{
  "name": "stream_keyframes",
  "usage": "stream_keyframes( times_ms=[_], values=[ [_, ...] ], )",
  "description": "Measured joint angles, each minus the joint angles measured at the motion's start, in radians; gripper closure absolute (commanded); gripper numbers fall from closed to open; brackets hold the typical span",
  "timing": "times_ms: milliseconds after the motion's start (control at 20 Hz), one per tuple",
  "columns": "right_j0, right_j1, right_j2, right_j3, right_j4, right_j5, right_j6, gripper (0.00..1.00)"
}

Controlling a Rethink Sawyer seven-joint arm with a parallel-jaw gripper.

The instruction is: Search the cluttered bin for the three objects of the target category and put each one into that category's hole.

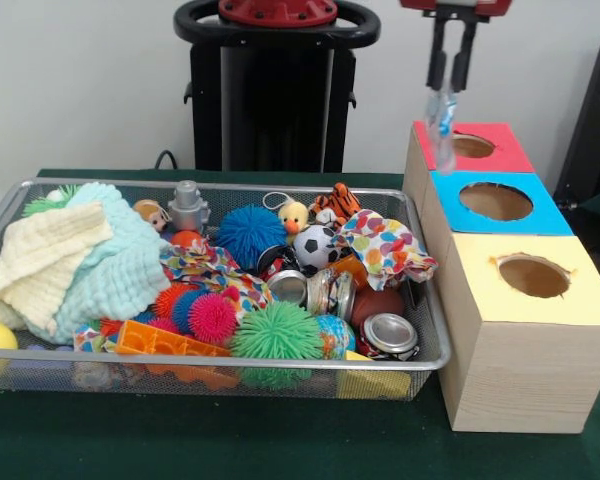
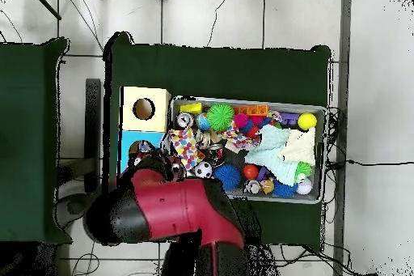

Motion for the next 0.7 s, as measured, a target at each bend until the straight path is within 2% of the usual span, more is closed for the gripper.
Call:
stream_keyframes(
  times_ms=[300,700],
  values=[
    [0.068,0.023,-0.037,-0.003,0.027,0.005,0.009,1.00],
    [0.104,0.093,-0.096,-0.004,0.052,0.005,0.009,1.00]
  ],
)
